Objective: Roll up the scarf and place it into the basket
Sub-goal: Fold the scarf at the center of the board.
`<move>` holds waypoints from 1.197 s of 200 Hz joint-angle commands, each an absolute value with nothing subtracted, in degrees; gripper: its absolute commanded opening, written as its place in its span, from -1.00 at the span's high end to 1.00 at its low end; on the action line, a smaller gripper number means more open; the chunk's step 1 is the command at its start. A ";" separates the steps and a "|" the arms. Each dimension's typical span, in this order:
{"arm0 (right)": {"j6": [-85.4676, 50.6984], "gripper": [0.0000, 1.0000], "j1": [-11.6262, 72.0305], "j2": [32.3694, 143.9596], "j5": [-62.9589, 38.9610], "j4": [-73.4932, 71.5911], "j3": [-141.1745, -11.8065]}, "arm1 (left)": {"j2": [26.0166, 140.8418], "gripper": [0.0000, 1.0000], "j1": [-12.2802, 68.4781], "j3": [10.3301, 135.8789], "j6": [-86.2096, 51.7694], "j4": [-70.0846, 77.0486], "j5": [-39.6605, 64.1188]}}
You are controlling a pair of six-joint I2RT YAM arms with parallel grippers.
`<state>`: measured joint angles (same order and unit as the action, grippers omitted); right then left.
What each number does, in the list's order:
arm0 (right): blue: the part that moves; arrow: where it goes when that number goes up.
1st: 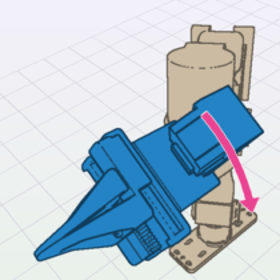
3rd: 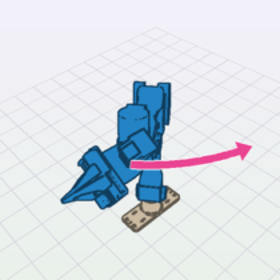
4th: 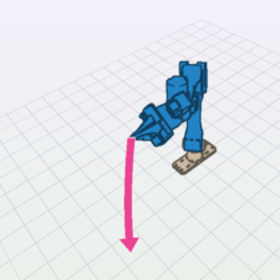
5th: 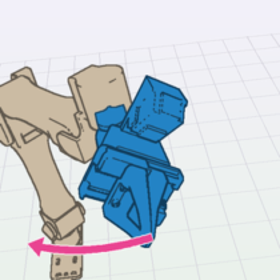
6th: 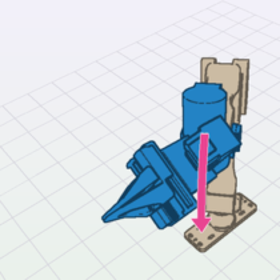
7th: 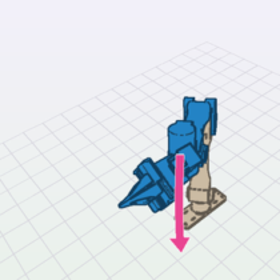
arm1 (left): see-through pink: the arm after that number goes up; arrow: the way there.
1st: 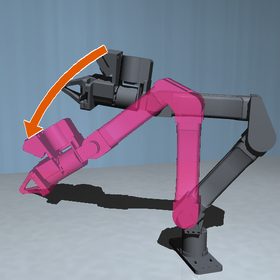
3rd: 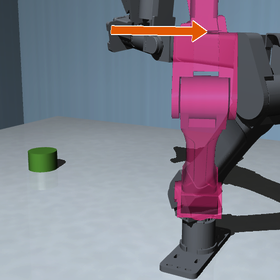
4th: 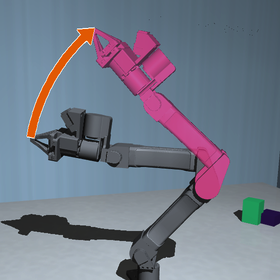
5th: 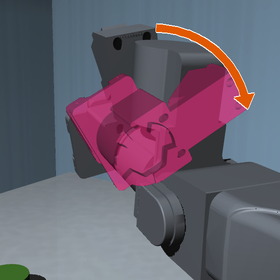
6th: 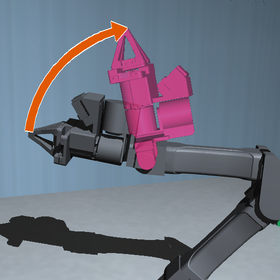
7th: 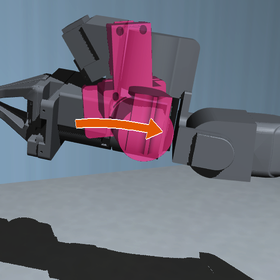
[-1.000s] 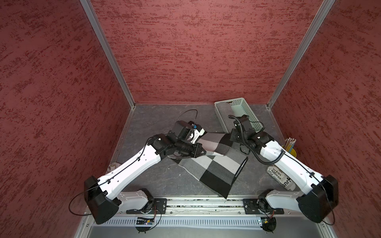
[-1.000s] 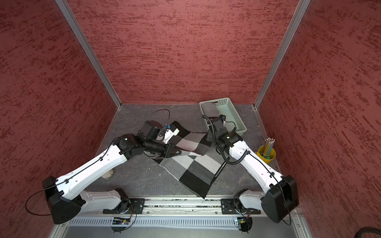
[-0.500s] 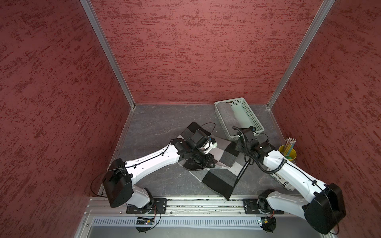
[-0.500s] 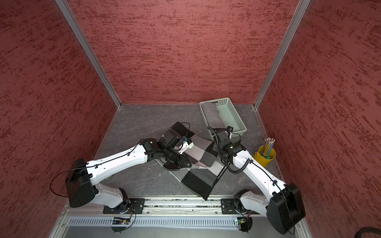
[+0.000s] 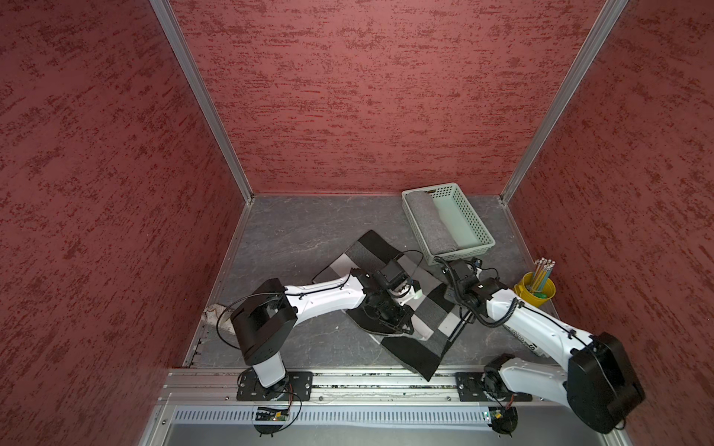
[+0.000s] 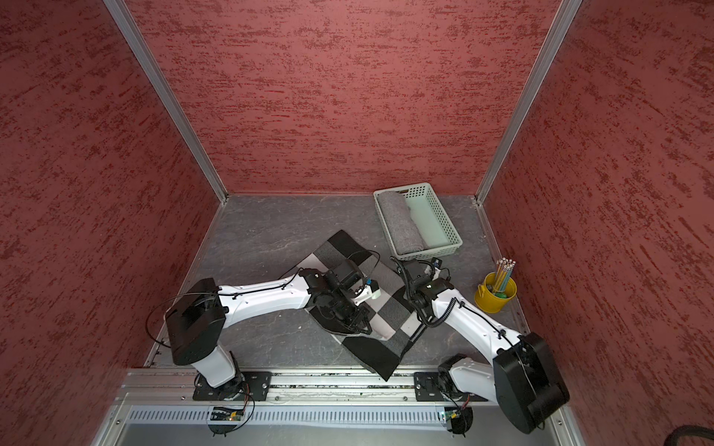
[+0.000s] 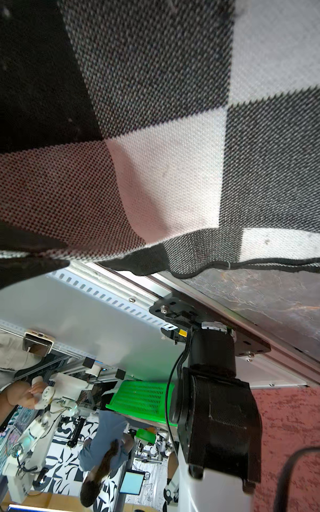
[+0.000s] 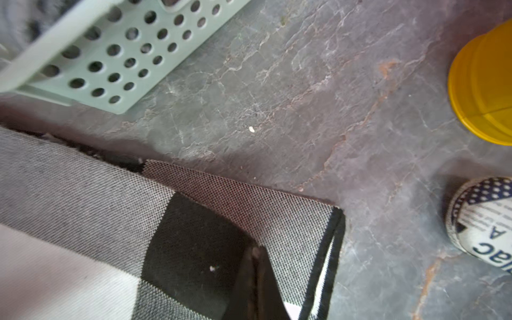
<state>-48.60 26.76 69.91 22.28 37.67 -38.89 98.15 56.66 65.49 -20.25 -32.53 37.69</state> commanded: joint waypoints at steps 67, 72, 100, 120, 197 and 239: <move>-45.93 1.00 25.04 67.17 29.26 49.24 -53.09 | 92.14 1.00 55.46 75.59 -11.74 -43.59 37.90; -46.37 1.00 24.92 66.56 29.28 49.79 -52.98 | 92.40 1.00 55.68 76.03 -11.33 -44.03 37.85; -50.87 1.00 24.37 62.55 30.25 52.86 -50.30 | 93.79 1.00 55.69 75.76 -10.80 -42.24 40.55; -55.28 1.00 23.83 59.33 31.63 54.91 -46.71 | 95.04 1.00 56.14 75.31 -10.99 -40.29 43.83; -61.06 1.00 20.99 62.09 25.76 40.87 -29.63 | 111.16 0.25 56.50 71.19 -15.73 -24.39 56.42; -59.21 1.00 20.92 68.66 21.90 33.30 -28.63 | 107.13 -0.82 44.40 66.62 -18.35 -22.81 50.70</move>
<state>-58.24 21.26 66.70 23.83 39.79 -28.36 112.05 52.45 67.61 -16.78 -26.17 52.77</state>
